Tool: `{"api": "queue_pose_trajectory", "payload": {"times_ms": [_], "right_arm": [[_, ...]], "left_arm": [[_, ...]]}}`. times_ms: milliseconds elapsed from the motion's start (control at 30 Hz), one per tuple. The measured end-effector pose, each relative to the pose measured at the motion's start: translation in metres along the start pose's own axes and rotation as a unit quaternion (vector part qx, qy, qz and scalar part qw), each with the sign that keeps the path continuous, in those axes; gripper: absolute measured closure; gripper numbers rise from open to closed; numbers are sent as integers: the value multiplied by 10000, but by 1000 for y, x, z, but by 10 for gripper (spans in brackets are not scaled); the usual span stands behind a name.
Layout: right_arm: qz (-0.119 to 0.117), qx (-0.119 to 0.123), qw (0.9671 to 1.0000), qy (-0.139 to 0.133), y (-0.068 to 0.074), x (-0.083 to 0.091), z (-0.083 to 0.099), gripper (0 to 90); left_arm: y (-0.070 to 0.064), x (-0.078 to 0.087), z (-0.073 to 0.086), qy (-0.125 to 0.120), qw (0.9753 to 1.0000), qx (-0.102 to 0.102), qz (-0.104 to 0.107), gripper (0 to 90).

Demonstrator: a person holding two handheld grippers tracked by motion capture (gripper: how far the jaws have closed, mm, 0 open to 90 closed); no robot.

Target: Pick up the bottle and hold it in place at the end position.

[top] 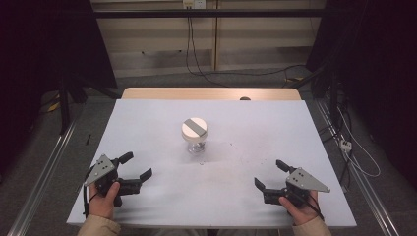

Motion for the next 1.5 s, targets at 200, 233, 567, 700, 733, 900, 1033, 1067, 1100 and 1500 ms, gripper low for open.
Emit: {"api": "queue_pose_trajectory", "payload": {"times_ms": [200,233,567,700,733,900,1033,1067,1100,1500], "right_arm": [[15,18,10000,-8,-1,0,0,37],[15,18,10000,-8,-1,0,0,37],[31,33,10000,-22,-2,0,-1,38],[20,26,10000,-19,-2,0,-1,39],[23,35,10000,-22,-1,0,-1,39],[10,37,10000,-39,-1,-1,-2,39],[0,28,10000,-45,-1,-1,-2,39],[-1,37,10000,-51,-2,-1,-2,39],[-4,31,10000,-56,-1,-1,-2,40],[-19,25,10000,-79,-2,-1,-3,40]], "left_arm": [[-5,-9,-4,-33,10000,-8,43,30],[-6,-11,-5,-53,10000,2,54,30],[-19,-50,-13,22,10000,-29,-53,30],[-26,-67,-10,216,9997,-37,-49,31],[-27,-72,-9,249,9996,-87,-60,32],[-30,-91,-11,265,9995,-72,-129,32],[-31,-106,-10,390,9991,-38,-168,32],[-31,-109,-10,420,9989,-58,-188,33],[-31,-112,-10,411,9990,-65,-176,40],[-37,-142,-8,520,9985,-105,-107,62]]}}
Point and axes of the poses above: each handheld gripper's, and its own axes: x roughly backward along the jaws, z roughly out of its underside, y roughly to its left, the point moved 6 cm from there along -x, roughly forward along the jaws, and after that the axes turned 11 degrees about x, right-handed, at the moved point
